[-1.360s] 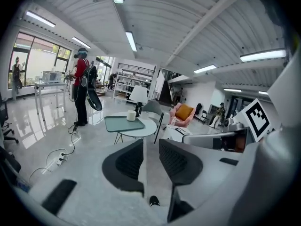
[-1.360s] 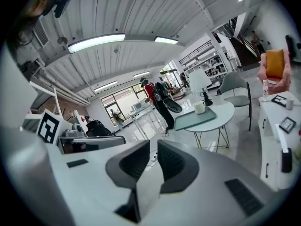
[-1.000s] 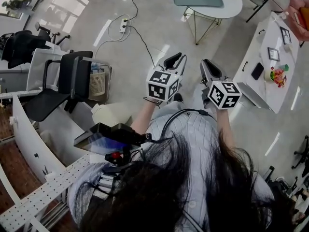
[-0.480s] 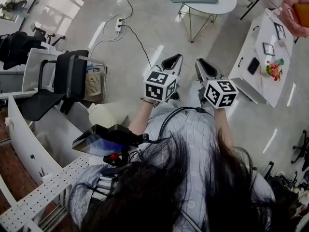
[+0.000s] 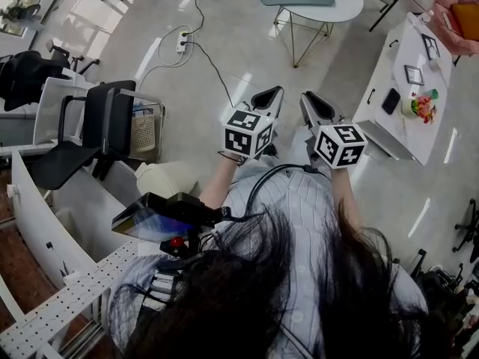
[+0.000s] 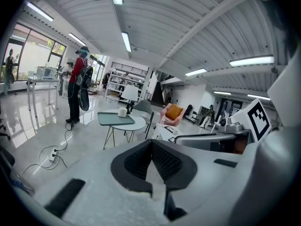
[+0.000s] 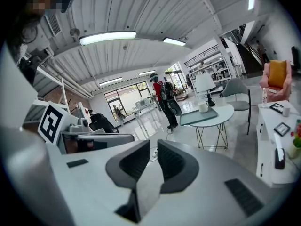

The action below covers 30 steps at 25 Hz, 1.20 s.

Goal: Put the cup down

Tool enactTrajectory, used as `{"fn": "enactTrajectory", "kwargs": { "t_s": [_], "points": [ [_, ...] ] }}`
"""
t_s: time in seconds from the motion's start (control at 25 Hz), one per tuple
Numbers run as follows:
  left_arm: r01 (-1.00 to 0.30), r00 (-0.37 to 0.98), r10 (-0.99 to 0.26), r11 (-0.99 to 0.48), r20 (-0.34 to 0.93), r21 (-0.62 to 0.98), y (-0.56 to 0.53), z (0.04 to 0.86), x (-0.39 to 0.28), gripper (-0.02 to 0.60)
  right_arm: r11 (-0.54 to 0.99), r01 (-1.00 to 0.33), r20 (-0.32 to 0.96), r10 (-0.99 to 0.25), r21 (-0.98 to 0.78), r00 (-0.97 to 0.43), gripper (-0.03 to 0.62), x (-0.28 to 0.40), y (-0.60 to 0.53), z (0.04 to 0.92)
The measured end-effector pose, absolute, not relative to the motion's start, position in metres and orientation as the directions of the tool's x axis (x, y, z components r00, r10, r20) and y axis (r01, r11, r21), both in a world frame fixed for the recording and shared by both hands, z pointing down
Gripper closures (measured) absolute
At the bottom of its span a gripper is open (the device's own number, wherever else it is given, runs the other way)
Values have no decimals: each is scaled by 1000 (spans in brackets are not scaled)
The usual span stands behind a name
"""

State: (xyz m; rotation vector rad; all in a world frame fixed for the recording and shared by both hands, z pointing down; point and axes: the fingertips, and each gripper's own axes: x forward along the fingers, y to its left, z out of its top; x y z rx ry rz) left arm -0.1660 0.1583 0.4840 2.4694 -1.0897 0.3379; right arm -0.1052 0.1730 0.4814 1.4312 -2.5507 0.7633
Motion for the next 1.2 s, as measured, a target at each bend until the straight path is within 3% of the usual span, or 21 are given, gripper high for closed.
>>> {"fn": "enactTrajectory", "kwargs": {
  "t_s": [1.2],
  "points": [
    [-723,691,-612,-605,385,334,156,494,-152,566,442,-812,341,-749,-380,-568,528,-98,170,491]
  ]
}}
